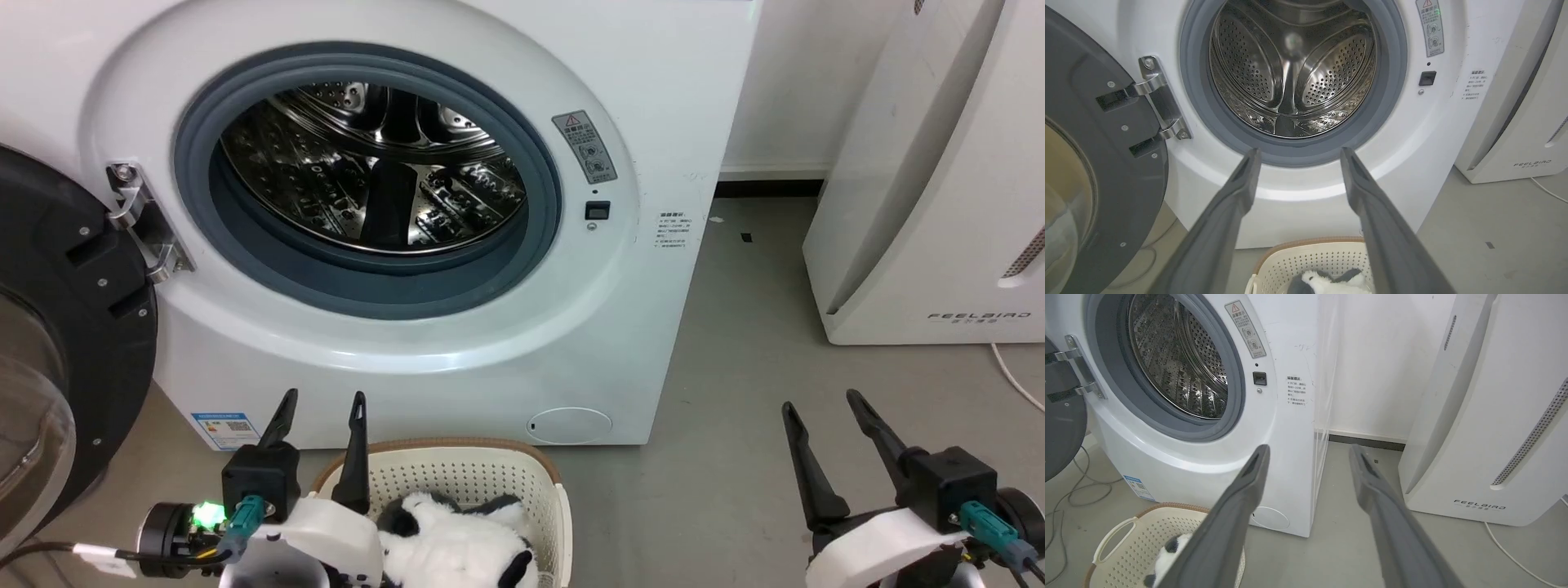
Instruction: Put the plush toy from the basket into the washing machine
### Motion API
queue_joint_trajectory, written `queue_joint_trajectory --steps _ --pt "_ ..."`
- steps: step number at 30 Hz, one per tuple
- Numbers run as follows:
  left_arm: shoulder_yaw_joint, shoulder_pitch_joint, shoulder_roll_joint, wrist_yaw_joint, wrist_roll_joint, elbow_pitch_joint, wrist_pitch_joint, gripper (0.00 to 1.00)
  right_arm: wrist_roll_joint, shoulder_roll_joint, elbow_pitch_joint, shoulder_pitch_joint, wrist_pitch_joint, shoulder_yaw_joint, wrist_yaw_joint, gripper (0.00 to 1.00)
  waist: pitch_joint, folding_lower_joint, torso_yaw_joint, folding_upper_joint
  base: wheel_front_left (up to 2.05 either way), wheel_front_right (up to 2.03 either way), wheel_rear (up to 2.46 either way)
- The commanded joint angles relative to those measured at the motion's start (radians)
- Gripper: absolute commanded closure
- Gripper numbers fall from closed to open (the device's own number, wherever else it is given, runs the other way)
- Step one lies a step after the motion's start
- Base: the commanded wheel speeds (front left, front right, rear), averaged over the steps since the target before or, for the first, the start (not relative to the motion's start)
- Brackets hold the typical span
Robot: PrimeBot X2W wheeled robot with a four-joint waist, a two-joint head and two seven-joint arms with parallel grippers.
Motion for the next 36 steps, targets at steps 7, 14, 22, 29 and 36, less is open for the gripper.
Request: queue_joint_trajectory --steps 7,14,22,29,36 --pt "-0.031 -0.048 0.02 0.002 0.014 0.045 -0.022 0.0 0.025 0.0 -0.012 -0.004 -0.023 -0.013 0.0 0.0 0.022 0.0 -0.013 0.0 0.0 0.0 0.0" --pt "-0.062 -0.084 0.039 0.002 0.024 0.102 -0.037 0.0 0.041 0.0 -0.019 -0.012 -0.037 -0.02 0.0 0.0 0.047 0.0 -0.026 0.0 0.0 0.0 0.0" --pt "-0.121 -0.156 0.062 -0.003 0.051 0.219 -0.056 0.0 0.063 0.0 -0.031 -0.032 -0.056 -0.025 0.0 0.0 0.096 0.0 -0.039 0.0 0.0 0.0 0.0" --pt "-0.173 -0.225 0.078 -0.008 0.078 0.337 -0.07 0.0 0.08 0.0 -0.039 -0.052 -0.071 -0.029 0.0 0.0 0.143 0.0 -0.055 0.0 0.0 0.0 0.0" --pt "-0.228 -0.289 0.096 -0.015 0.105 0.452 -0.085 0.0 0.097 0.0 -0.049 -0.071 -0.085 -0.036 0.0 0.0 0.193 0.0 -0.07 0.0 0.0 0.0 0.0"
